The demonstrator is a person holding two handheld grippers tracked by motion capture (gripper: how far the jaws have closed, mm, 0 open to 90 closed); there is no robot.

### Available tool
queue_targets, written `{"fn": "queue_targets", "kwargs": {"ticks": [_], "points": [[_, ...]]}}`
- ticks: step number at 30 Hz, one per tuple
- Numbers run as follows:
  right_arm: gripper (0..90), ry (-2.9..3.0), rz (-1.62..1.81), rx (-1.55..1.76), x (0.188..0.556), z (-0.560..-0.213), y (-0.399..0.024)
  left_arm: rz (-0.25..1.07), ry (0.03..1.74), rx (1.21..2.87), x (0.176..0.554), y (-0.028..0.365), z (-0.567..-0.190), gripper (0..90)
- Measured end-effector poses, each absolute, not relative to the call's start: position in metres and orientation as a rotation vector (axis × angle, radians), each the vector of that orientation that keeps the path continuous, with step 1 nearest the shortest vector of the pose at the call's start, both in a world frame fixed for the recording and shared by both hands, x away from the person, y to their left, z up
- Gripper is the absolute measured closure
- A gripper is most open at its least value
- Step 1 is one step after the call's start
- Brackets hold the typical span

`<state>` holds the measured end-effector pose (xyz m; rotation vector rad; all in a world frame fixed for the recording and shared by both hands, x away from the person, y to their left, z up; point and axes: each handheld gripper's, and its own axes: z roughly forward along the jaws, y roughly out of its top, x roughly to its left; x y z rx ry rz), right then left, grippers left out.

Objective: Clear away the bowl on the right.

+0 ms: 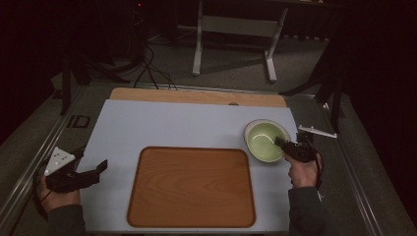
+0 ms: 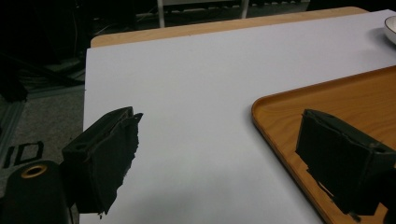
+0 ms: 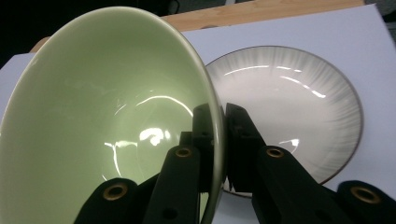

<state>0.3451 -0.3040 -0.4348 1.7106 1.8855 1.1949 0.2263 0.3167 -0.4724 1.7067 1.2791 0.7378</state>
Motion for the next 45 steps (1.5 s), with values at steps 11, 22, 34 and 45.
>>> {"fn": "queue_targets", "kwargs": {"ticks": [11, 22, 34, 45], "points": [[83.4, 1.922, 1.221, 1.673, 0.336, -0.443, -0.288, 0.737, 1.278, 1.710, 0.226, 0.316, -0.473, 12.5], [83.4, 1.955, 1.248, 1.650, 0.332, -0.447, -0.274, 0.738, 1.275, 1.713, 0.226, 0.315, -0.472, 12.5], [83.3, 2.015, 1.254, 1.610, 0.333, -0.453, -0.252, 0.733, 1.267, 1.719, 0.226, 0.313, -0.472, 12.7], [83.1, 2.071, 1.278, 1.564, 0.330, -0.453, -0.233, 0.731, 1.263, 1.722, 0.226, 0.313, -0.472, 12.8]]}}
